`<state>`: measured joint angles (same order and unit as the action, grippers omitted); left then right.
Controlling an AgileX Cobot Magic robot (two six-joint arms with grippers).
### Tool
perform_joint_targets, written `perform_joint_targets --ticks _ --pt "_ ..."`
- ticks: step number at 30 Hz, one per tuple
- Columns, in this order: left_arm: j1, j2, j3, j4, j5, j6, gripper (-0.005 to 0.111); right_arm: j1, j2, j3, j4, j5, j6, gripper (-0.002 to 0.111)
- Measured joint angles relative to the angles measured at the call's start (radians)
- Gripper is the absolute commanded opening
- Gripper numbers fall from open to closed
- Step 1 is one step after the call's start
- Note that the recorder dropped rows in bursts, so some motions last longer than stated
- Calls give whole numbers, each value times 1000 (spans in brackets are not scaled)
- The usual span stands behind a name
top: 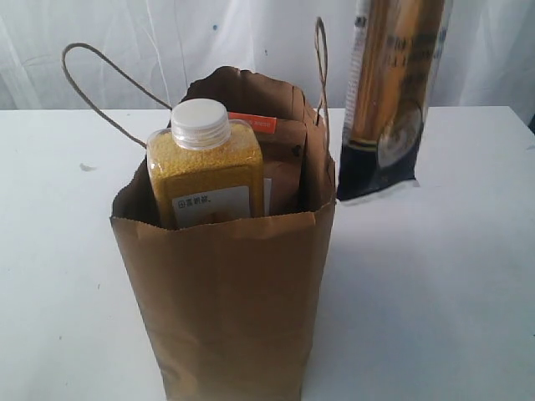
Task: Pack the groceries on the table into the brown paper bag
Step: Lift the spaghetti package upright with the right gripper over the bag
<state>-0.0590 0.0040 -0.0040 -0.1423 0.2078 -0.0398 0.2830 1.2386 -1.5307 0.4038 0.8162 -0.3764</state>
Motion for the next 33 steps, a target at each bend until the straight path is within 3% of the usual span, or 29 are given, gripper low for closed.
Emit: perform_joint_targets --ticks 10,24,33 --pt "0 0 0 0 0 0 0 36 -22 -275 7 184 0 0" --pt "0 0 0 0 0 0 0 130 -38 -429 129 257 21 0" --pt "0 0 0 0 0 0 0 137 0 -485 256 241 21 0"
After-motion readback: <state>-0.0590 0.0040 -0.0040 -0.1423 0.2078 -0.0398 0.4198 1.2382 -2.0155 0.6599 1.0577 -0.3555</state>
